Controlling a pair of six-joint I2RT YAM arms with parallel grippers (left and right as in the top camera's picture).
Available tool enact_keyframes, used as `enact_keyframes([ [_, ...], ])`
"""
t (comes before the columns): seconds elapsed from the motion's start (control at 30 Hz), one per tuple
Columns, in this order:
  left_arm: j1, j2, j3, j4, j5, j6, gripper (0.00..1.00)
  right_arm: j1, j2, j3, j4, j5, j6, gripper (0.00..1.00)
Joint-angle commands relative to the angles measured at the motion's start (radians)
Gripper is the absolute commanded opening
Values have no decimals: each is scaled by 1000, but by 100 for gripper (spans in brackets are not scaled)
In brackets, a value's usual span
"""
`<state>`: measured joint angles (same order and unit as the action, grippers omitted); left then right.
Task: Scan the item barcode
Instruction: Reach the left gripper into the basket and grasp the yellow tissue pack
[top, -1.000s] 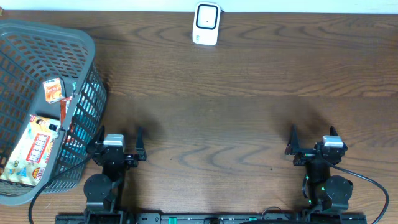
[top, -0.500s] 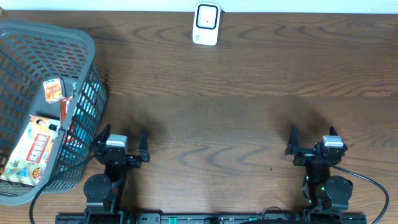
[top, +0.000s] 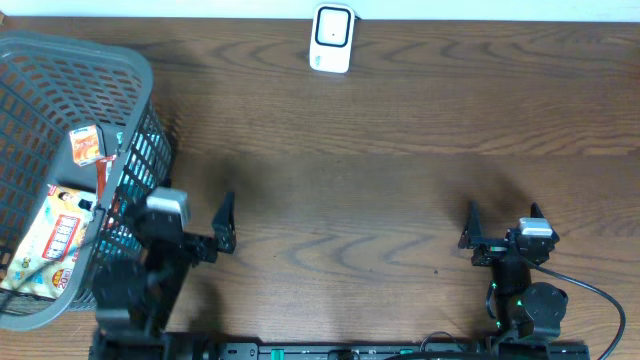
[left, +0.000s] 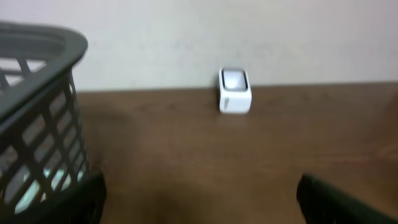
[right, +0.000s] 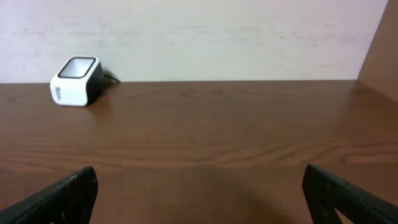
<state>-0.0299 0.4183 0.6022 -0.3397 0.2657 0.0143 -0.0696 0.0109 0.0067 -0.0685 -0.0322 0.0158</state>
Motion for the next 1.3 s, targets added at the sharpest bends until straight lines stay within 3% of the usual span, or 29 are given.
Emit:
enact_keyframes([
  [0.0,-2,154,198,-133,19,-12,98,6,-5,-1,-4,4,13,99],
  [0.2,-2,347,414,-425,108,-12,98,6,-5,-1,-4,4,13,99],
  [0.47,-2,464,459,-438,156,-13,98,6,-5,-1,-4,4,13,99],
  [0.67,6,587,697,-579,-139,-103,98,6,-5,-1,-4,4,13,99],
  [0.8,42,695,896,-674,-246,-137,98,6,-5,-1,-4,4,13,99],
  [1.0,267,877,1166,-756,-306,-367,98,6,-5,-1,-4,4,13,99],
  [1.17,485,966,1177,-821,-300,-531,98,6,-5,-1,-4,4,13,99],
  [1.27,586,1049,1170,-939,-300,-626,98,6,-5,-1,-4,4,13,99],
])
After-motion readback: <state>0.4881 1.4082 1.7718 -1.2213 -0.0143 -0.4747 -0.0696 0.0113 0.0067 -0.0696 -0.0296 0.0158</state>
